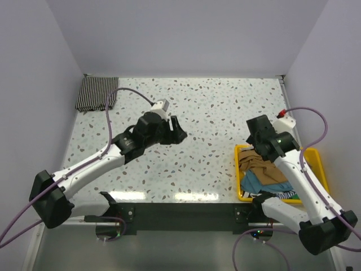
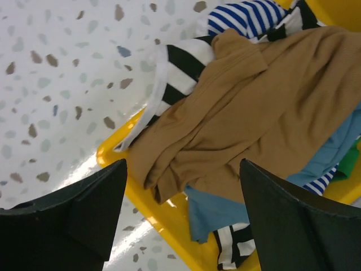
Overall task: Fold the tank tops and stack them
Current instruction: Grab the tank top from the pile
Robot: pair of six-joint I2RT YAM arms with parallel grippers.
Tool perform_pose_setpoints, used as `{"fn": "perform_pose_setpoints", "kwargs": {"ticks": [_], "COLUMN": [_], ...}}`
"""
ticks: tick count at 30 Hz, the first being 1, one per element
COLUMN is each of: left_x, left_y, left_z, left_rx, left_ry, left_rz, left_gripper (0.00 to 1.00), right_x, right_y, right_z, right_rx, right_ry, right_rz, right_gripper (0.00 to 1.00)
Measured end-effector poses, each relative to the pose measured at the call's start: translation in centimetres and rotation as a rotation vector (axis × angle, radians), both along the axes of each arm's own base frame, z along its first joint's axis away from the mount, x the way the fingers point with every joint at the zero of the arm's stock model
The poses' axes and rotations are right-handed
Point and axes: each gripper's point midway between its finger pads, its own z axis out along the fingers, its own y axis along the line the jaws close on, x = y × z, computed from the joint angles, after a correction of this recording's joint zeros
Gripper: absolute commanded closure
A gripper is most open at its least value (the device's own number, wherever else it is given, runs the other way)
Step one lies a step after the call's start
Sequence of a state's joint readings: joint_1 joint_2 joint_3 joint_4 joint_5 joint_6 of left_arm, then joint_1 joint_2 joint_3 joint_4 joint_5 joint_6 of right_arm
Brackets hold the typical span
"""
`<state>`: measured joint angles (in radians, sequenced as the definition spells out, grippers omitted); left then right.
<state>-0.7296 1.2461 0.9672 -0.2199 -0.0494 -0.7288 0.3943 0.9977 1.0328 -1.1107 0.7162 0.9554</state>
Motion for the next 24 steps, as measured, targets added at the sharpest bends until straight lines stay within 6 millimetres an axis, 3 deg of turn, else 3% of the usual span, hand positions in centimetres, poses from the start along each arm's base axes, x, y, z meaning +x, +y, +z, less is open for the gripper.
{"fn": "perform_pose_setpoints", "kwargs": {"ticks": [3, 5, 9, 12, 18, 19, 22, 24], "left_x": [-4.0, -5.3, -6.4, -6.7, -6.9, -6.9, -6.8, -6.8], "left_y": [-1.7, -2.2, -2.0, -1.7, -1.6, -1.6, -1.5, -1.5], "left_z": [0.1, 0.4, 0.6, 0.4, 0.2, 0.2, 0.2, 0.2], "left_rx": [-0.011, -0.023, -0.034, -0.034, -0.025, -0.024, -0.023, -0.022], "left_ry": [-0.003, -0.011, -0.019, -0.019, -0.025, -0.026, -0.027, -0.029], "left_rz": [-0.109, -0.147, -0.168, -0.170, -0.180, -0.181, -0.181, -0.180], "left_gripper": [0.32, 0.32, 0.31, 0.31, 0.31, 0.31, 0.31, 0.31], "right_x": [0.1, -0.2, -1.1, -0.7, 0.2, 0.3, 0.4, 0.5], "right_y": [-2.4, -3.8, -5.8, -6.2, -5.8, -5.7, -5.8, -5.8], "right_z": [-1.6, -3.2, -5.5, -7.1, -10.3, -10.6, -10.8, -10.8], "right_rx": [-0.028, -0.026, -0.002, 0.019, 0.045, 0.047, 0.045, 0.043], "right_ry": [0.077, 0.138, 0.215, 0.249, 0.312, 0.318, 0.320, 0.317], "right_rz": [-0.097, -0.150, -0.224, -0.240, -0.215, -0.212, -0.203, -0.198], "right_gripper": [0.16, 0.17, 0.21, 0.27, 0.60, 0.74, 1.00, 1.00]}}
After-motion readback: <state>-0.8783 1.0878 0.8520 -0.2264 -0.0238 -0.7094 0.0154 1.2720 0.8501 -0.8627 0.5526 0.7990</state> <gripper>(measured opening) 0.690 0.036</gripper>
